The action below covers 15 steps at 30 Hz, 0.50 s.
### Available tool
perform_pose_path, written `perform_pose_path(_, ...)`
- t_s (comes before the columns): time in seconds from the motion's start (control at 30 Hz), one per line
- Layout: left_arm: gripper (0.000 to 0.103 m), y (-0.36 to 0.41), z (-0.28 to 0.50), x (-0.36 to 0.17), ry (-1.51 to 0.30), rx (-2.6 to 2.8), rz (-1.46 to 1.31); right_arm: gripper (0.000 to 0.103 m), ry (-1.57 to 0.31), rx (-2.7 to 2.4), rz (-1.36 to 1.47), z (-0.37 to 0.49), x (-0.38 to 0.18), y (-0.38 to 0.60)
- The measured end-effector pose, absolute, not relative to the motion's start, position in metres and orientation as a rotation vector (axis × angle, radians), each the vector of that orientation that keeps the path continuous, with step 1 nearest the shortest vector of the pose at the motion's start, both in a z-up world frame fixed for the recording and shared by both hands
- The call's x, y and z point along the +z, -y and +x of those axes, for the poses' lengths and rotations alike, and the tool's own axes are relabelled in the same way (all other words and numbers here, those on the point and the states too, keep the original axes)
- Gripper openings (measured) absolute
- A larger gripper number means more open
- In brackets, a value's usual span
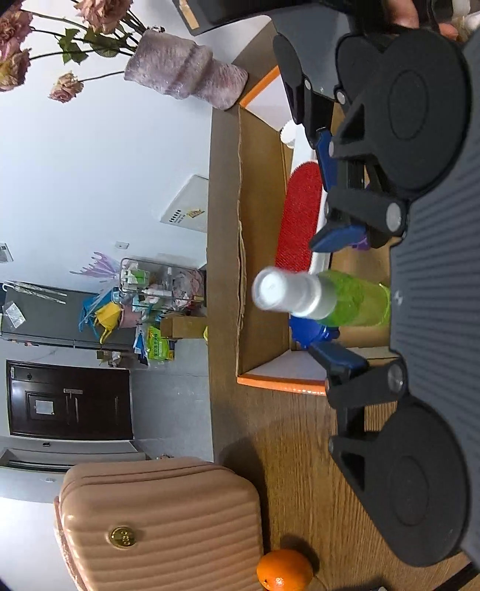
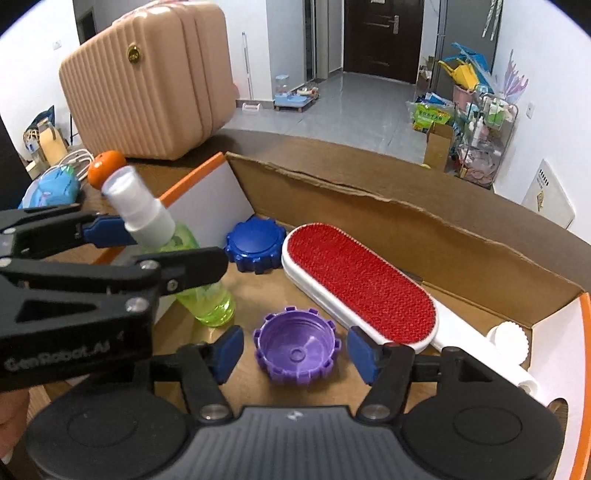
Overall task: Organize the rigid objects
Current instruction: 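Place the purple cap and green spray bottle into the box, opening both tools, then withdraw both tools from the box back toward the table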
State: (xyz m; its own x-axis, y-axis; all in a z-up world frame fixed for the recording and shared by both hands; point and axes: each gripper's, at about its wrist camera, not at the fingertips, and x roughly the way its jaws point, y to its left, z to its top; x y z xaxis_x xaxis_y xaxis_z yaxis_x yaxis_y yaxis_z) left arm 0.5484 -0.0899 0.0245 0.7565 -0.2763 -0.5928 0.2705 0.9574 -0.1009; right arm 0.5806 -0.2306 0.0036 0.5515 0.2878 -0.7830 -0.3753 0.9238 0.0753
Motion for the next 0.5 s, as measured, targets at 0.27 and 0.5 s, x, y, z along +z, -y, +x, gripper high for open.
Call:
perform_pose_path(0.27,0.079,0.074,0.504,0.053,-0.579,-0.297,-0.024,0.065,-0.788,0.368,-0.056,0.534,0.044,0.256)
perform_pose_path(0.5,0.094,0.064,0.405,0.083,-0.44,-0.268,0.023,0.075,-0.568,0.301,-0.01,0.431,0.102,0.292)
